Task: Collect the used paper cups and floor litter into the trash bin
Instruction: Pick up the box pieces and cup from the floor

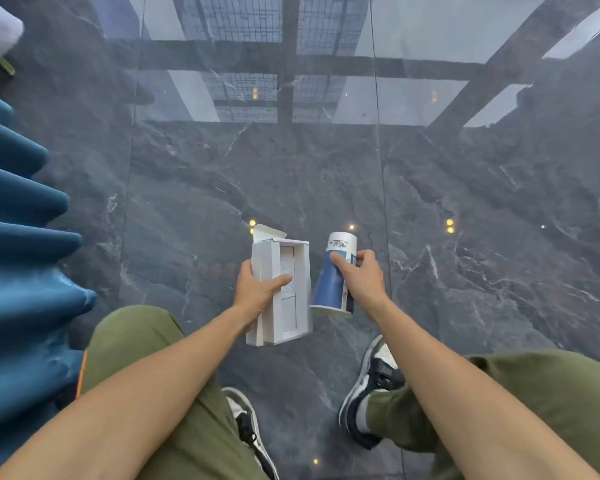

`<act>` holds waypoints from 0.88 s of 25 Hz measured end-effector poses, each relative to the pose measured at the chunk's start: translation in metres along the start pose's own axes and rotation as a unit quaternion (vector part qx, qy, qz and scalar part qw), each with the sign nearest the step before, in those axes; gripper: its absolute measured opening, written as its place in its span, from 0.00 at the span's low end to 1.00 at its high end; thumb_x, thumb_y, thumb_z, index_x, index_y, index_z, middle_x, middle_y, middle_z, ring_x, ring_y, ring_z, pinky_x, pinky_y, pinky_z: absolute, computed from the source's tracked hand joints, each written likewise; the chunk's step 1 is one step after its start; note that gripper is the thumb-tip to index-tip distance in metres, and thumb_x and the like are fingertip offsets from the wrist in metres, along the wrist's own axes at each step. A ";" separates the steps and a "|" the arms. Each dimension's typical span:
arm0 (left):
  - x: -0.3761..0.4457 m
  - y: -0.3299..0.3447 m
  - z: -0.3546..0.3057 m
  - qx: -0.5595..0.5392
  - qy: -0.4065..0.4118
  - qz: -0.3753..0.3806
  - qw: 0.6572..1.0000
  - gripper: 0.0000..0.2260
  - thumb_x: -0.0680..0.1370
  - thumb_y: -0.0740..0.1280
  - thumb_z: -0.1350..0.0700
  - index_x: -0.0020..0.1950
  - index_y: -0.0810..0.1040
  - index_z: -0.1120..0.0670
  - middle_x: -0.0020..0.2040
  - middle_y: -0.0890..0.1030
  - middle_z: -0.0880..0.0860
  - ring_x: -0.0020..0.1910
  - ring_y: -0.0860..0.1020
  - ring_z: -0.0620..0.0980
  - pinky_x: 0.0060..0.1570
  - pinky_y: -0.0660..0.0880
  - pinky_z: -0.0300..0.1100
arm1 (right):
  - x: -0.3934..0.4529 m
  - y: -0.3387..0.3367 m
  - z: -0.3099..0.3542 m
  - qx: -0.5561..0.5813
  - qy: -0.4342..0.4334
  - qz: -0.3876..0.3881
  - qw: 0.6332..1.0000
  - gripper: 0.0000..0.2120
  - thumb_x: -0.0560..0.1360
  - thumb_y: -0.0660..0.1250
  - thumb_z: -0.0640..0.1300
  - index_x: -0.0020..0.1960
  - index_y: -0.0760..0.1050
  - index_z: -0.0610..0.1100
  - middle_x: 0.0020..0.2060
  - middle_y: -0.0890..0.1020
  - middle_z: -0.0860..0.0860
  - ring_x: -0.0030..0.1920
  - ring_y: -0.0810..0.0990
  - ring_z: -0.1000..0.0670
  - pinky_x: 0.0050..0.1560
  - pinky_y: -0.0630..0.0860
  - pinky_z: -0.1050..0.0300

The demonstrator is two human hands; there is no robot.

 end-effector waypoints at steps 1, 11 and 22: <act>-0.027 -0.005 -0.017 -0.006 -0.003 -0.002 1.000 0.28 0.69 0.82 0.55 0.64 0.71 0.52 0.57 0.80 0.50 0.55 0.81 0.51 0.48 0.76 0.44 | -0.023 -0.012 0.017 0.037 0.007 0.016 0.999 0.24 0.75 0.72 0.60 0.61 0.73 0.44 0.52 0.81 0.50 0.45 0.80 0.53 0.40 0.73 0.57; -0.305 -0.074 -0.180 -0.039 -0.021 -0.028 0.999 0.31 0.71 0.81 0.51 0.67 0.69 0.55 0.57 0.79 0.52 0.53 0.80 0.51 0.45 0.74 0.43 | -0.299 -0.123 0.171 0.102 0.054 0.101 0.988 0.17 0.79 0.60 0.64 0.53 0.79 0.53 0.51 0.85 0.48 0.52 0.85 0.45 0.58 0.82 0.42; -0.484 -0.182 -0.210 -0.099 -0.027 -0.060 0.993 0.33 0.72 0.80 0.46 0.68 0.68 0.55 0.58 0.79 0.52 0.54 0.79 0.51 0.51 0.73 0.45 | -0.513 -0.164 0.227 0.050 -0.052 0.151 0.986 0.19 0.77 0.73 0.52 0.64 0.75 0.45 0.59 0.81 0.47 0.54 0.81 0.53 0.48 0.76 0.59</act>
Point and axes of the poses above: each hand's wrist, its own x-axis towards the middle knuckle, its own y-axis out of the palm, z = x × y, the point moved 2 cm from there along x, towards the middle knuckle
